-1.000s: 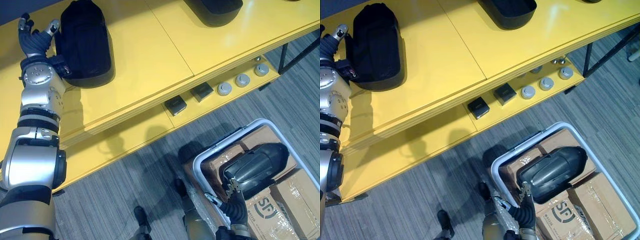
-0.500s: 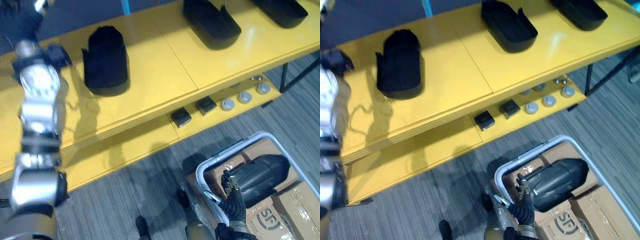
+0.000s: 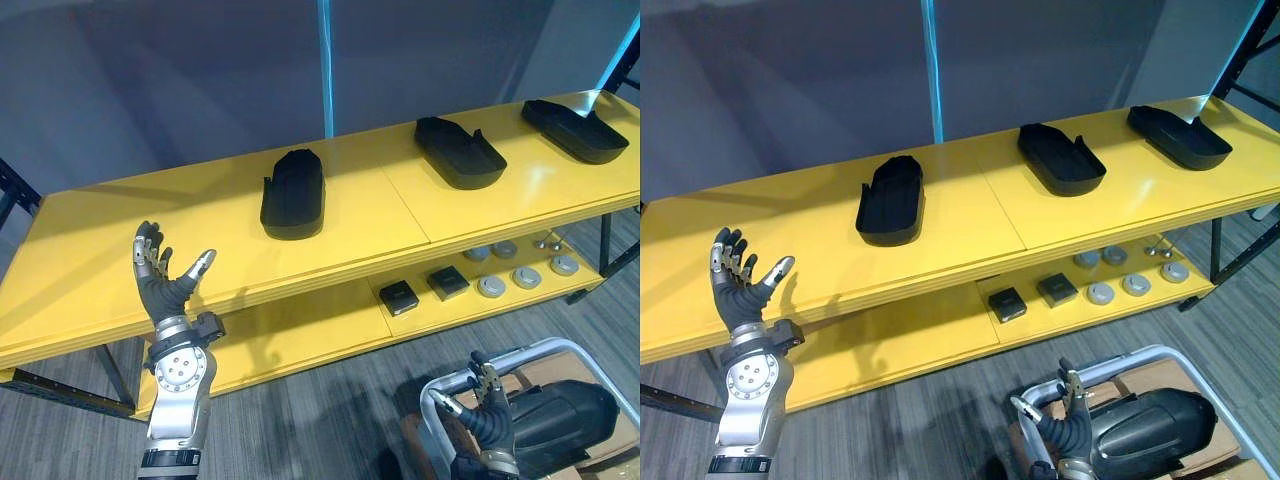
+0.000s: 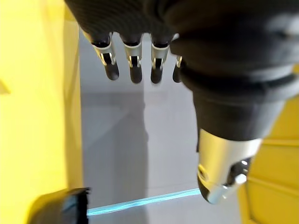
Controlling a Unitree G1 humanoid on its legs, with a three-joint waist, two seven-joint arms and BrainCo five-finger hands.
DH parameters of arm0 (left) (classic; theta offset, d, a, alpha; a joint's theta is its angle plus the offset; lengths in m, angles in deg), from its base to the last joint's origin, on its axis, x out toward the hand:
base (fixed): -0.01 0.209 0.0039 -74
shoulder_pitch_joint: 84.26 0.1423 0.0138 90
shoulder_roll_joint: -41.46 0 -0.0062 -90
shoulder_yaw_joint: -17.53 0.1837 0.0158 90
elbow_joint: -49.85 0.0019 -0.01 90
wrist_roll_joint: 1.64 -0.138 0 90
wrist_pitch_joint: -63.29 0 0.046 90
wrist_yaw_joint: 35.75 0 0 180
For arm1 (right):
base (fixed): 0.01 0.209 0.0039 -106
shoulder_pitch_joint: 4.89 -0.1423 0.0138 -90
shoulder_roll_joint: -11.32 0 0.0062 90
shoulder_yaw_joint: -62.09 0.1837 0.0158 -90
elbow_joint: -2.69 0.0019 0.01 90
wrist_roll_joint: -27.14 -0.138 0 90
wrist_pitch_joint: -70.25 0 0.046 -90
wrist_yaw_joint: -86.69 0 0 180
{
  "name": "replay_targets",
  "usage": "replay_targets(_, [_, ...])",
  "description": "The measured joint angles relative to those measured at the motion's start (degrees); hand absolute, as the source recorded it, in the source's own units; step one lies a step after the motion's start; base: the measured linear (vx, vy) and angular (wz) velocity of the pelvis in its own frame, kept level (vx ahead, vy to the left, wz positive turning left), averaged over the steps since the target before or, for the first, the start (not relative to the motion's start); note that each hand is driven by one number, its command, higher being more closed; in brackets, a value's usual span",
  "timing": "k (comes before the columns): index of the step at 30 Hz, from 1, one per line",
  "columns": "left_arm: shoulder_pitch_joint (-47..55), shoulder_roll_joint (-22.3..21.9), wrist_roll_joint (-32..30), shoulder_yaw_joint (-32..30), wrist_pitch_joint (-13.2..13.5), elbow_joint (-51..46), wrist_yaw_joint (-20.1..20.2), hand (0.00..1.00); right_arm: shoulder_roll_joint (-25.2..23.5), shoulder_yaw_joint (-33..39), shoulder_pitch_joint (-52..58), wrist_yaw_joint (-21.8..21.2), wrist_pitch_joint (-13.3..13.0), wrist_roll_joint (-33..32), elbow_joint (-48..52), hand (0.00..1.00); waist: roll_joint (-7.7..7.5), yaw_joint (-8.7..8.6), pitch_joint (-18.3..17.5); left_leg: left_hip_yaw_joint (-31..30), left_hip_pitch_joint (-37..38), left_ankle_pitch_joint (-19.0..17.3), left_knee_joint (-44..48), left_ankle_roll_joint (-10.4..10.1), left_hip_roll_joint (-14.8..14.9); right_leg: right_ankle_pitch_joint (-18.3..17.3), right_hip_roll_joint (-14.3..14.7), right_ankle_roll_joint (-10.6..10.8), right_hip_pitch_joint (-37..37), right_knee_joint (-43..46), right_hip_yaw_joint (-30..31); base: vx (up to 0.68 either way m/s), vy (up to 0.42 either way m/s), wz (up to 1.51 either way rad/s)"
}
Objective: Walk over and take plastic housings, then place them on the shelf
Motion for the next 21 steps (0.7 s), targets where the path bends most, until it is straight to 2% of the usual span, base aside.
replay_targets(4, [-6.92,2.98,0.04,-0.44,-1.78,11.21,-0.14,0.00,0.12,-0.07,-0.94,0.07,-0.03,-0.05,0.00,0.00,-0.10,-0.19,0.12,0.14,-2.63,0.79,0.10,-0.04,0.12,0.74,0.21,-0.54,-2.87,0.04,0.16,-0.01,-0.005,-0.03])
replay_targets(6, [-11.98,6.00,0.19,-0.45,-2.17,15.98,-0.24,0.00,0.14,-0.49,-1.45,0.42,-0.05,-0.34,0.01,0.00,-0.34,-0.33,1.15,0.45,-3.48,0.98,0.19,-0.21,0.24,1.22,0.38,-0.49,-3.86,0.06,0.50,-0.01,-0.004,-0.09])
replay_targets(12, [-28.06,17.24,3.89,3.20,-2.18,28.07,0.67,0.00,1.56,-4.13,-3.98,1.01,-0.35,-1.52,0.49,0.00,-3.15,-1.33,5.78,3.33,-6.69,1.04,0.98,-0.28,0.33,2.67,0.63,-0.59,-8.19,0.02,3.66,-0.01,0.030,-0.24])
replay_targets(15, [-32.10,18.04,7.28,5.09,-2.10,30.76,2.43,0.00,1.66,-5.29,-4.18,1.38,-0.60,-1.54,0.63,0.00,-3.57,-1.47,7.62,4.51,-7.08,0.99,1.07,-0.32,0.38,2.89,0.79,-0.59,-9.20,0.02,4.84,0.05,0.059,-0.21])
replay_targets(18, [-34.43,18.11,13.25,7.15,-1.62,31.60,4.48,0.00,1.67,-6.24,-4.43,1.64,-0.62,-2.04,0.62,0.00,-3.60,-2.16,8.92,4.85,-7.71,0.98,1.07,-0.32,0.49,2.97,0.98,-0.62,-9.97,0.02,5.13,0.07,0.063,-0.07])
replay_targets(21, [-34.64,18.43,18.37,7.74,0.27,31.59,6.26,0.00,1.51,-6.51,-4.56,1.70,-0.63,-2.81,0.57,0.00,-3.61,-2.19,9.37,6.23,-7.66,0.86,1.11,-0.43,0.45,3.00,1.08,-0.60,-10.45,0.02,6.09,0.06,0.078,-0.14])
